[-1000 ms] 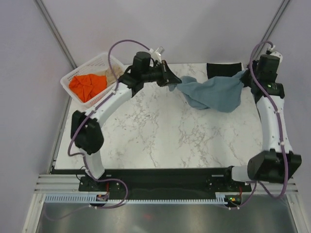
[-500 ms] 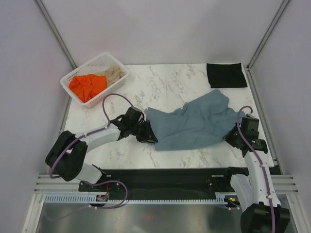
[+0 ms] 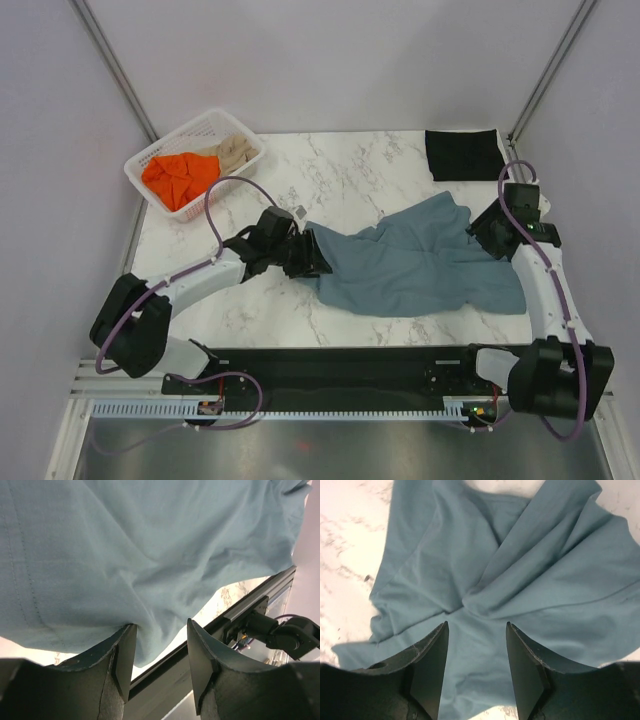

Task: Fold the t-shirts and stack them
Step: Flatten the tshirt out

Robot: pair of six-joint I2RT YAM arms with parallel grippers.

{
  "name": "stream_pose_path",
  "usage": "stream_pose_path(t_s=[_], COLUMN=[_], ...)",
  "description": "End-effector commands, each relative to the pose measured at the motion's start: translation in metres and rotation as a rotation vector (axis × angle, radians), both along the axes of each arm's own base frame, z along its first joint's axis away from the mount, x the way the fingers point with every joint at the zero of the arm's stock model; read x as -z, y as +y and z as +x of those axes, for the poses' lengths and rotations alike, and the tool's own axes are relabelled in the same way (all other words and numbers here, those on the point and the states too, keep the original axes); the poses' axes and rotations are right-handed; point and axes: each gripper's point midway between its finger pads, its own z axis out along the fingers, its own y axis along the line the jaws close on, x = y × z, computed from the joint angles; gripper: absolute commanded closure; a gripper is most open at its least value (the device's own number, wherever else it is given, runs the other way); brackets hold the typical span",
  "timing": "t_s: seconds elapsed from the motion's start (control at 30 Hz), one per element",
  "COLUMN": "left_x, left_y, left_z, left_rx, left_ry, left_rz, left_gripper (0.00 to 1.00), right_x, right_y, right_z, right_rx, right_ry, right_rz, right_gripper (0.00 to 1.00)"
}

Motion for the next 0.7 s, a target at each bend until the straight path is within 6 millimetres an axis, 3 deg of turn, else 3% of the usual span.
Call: stream_pose_path(t_s=[0.0,0.07,0.1,0.17,0.2,0.33,0.57,0.67], left_x=[-0.008,-0.004,-0.002,-0.002,-0.007,-0.027,-0.042,-0.022], left_y=[0.003,0.005,0.007,0.014,0.020,0.035,0.032,0.039], left_z=[0.027,0.030,0.032,0.038,0.037,0.044,0.052,0.063], left_rx=[-0.020,-0.020,-0.022,-0.040,-0.054,-0.107,-0.102,-0.136], left_ry=[-0.095,-0.065,-0.059,-0.079,-0.099,-0.195,-0.213,-0.193], left_rz=[0.029,0.018,0.018,0.038,0.052,0.091,0.086,0.161], left_gripper=[0.47,0.48,0.48,0.48,0.48,0.45,0.42,0.33], right_x=[0.000,0.000,0.014,0.010,0.022,0.028,0.072,0.087], right_y=[-0.016,-0.020,-0.021,-0.017,-0.017,-0.019,-0.029,-0.025], right_z=[0.028,0.049,0.059,0.086,0.095,0.133,0.151,0.156], right_rx=[0.068,0.070,0.056,-0.005,-0.035,-0.136,-0.291,-0.311], right_ry=[0.012,-0.014,0.018,-0.026,-0.002,-0.044,0.070,0.094], right_rz=[-0.037,-0.039,-0.040,-0.031,-0.037,-0.087,-0.183,-0.155], right_gripper=[0.42,0.42,0.41,0.41,0.41,0.38,0.32,0.30])
